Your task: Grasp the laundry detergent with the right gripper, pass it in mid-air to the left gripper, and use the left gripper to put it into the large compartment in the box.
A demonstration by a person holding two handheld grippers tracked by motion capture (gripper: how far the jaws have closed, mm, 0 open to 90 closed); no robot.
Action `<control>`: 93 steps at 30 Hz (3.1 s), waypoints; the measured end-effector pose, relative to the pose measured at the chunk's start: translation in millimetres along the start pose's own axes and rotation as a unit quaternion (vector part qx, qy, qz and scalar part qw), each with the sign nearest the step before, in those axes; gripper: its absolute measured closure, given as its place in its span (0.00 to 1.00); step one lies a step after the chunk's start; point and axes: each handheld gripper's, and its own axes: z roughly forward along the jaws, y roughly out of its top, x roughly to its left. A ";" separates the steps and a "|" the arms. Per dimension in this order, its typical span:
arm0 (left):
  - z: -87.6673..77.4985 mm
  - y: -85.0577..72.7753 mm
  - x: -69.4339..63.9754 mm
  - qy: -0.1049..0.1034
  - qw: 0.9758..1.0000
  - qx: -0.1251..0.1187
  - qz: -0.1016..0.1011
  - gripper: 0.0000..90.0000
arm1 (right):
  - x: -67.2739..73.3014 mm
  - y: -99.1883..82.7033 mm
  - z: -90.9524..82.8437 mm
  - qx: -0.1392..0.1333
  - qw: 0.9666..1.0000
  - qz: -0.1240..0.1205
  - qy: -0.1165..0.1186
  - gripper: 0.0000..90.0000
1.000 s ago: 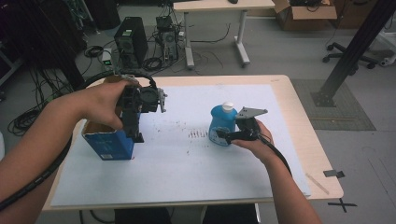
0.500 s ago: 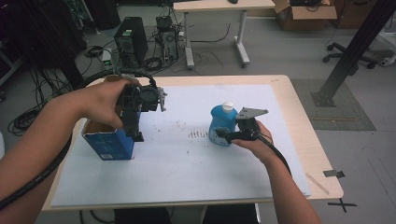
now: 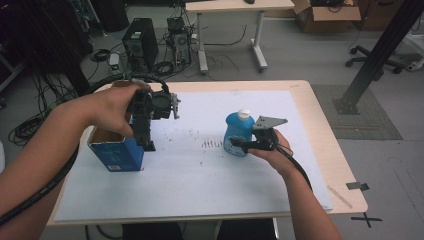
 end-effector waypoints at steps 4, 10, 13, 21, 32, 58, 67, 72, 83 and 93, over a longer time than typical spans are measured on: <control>-1.3 3.1 -0.3 0.001 1.000 -0.001 0.002 0.01 | -1.0 -1.3 -0.7 -0.004 1.000 -0.006 0.005 0.50; -2.7 5.1 -1.1 0.002 1.000 -0.002 0.004 0.01 | -2.1 -1.8 -1.2 -0.006 1.000 -0.006 0.008 0.51; -2.3 5.3 -0.4 0.002 1.000 0.000 0.003 0.00 | -2.1 -1.6 -1.6 -0.006 1.000 -0.003 0.008 0.51; -5.7 7.7 0.0 0.004 1.000 0.001 0.002 0.00 | -1.4 10.1 -17.7 -0.016 1.000 -0.008 0.019 0.51; -12.7 16.0 2.2 0.006 1.000 -0.004 0.006 0.00 | 3.7 38.3 -49.0 -0.012 0.998 -0.032 0.044 0.51; -17.1 38.2 6.8 -0.003 1.000 -0.013 0.025 0.00 | 49.6 65.6 -35.4 -0.007 0.983 -0.094 0.161 0.50; -13.0 43.3 7.8 -0.008 0.999 -0.017 0.026 0.00 | 60.2 62.9 -18.9 0.000 0.979 -0.100 0.175 0.50; -11.4 47.9 5.8 -0.010 0.999 -0.021 0.030 0.00 | 67.2 62.7 -8.0 -0.001 0.978 -0.098 0.182 0.50; -5.7 60.9 1.4 -0.009 0.999 -0.031 0.044 0.00 | 78.5 65.8 10.8 0.000 0.979 -0.097 0.179 0.50; 0.0 65.2 0.2 -0.012 0.999 -0.026 0.045 0.00 | 89.3 71.7 24.3 -0.007 0.977 -0.103 0.186 0.50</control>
